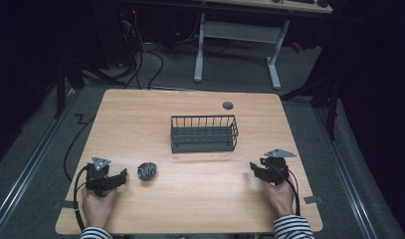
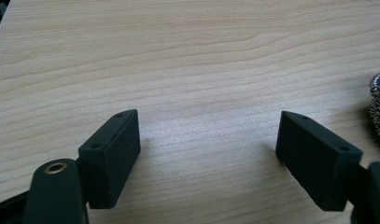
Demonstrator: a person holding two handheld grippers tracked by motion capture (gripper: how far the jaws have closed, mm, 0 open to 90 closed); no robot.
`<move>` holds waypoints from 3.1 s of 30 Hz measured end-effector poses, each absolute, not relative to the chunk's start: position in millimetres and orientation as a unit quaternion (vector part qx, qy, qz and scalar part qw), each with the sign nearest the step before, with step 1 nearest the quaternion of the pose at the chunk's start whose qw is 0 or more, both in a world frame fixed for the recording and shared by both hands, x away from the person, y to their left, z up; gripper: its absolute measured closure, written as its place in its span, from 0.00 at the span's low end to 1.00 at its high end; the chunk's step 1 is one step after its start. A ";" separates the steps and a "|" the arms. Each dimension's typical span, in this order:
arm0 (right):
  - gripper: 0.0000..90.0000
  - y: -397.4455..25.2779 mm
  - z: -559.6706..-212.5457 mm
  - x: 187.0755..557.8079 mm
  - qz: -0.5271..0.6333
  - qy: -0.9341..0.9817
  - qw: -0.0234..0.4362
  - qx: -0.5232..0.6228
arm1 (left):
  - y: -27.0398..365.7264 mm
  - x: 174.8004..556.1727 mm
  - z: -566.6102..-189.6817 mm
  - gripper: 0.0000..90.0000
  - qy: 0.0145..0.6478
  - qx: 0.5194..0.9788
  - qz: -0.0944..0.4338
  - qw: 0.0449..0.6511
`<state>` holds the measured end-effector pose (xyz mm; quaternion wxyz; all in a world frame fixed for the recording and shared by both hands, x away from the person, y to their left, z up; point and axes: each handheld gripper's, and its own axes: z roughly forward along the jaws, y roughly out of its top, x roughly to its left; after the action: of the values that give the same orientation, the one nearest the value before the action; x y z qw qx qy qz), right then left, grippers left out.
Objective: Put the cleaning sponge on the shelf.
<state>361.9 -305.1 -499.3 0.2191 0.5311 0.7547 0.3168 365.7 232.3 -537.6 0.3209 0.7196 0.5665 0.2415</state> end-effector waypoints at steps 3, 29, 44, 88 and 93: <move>0.57 -299.1 -488.3 367.8 0.337 0.753 0.218 0.522 | 232.3 365.7 -537.6 0.25 0.567 0.720 0.241 0.321; 0.56 -260.9 -436.3 450.2 0.401 0.713 0.214 0.534 | 232.2 365.7 -537.7 0.25 0.567 0.719 0.241 0.322; 0.71 -242.5 -443.7 474.5 0.350 0.733 0.228 0.536 | 232.3 365.6 -537.7 0.25 0.567 0.719 0.241 0.322; 0.80 -264.0 -452.3 397.5 0.355 0.748 0.215 0.519 | 231.9 366.2 -537.7 0.25 0.567 0.719 0.241 0.322; 0.79 -266.5 -452.7 386.3 0.356 0.748 0.218 0.516 | 231.8 365.9 -537.5 0.25 0.563 0.723 0.239 0.322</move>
<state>386.3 -266.5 -452.7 0.2177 0.5160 0.7479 0.3563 365.9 231.8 -537.5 0.3220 0.7226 0.5632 0.2387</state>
